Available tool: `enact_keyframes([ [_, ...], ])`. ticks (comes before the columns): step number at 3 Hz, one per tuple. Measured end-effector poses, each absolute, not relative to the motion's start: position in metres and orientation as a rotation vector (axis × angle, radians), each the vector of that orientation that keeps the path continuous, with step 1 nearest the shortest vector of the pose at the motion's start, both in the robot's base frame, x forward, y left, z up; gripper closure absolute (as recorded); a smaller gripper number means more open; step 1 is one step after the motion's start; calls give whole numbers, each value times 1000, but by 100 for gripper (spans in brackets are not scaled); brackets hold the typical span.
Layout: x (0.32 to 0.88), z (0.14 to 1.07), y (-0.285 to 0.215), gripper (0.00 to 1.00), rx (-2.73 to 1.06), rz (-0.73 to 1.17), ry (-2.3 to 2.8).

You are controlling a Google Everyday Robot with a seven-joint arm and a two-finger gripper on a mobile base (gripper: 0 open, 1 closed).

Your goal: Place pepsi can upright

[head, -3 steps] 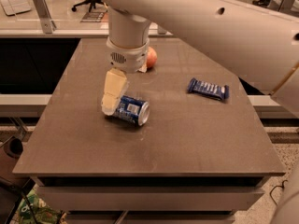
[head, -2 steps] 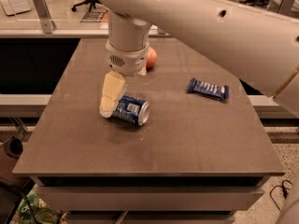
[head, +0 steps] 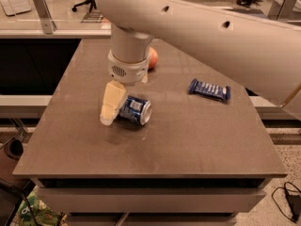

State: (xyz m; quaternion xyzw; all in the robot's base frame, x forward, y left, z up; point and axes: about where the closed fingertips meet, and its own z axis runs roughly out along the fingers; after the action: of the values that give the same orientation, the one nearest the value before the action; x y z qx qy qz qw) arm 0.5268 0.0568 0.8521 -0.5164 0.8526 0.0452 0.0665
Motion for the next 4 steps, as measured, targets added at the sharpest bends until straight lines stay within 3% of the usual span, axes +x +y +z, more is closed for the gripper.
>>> enact_keyframes([
  [1,527,853,57,16,-1557,136,2568],
  [4,526,853,59,87,-1558,135,2559],
])
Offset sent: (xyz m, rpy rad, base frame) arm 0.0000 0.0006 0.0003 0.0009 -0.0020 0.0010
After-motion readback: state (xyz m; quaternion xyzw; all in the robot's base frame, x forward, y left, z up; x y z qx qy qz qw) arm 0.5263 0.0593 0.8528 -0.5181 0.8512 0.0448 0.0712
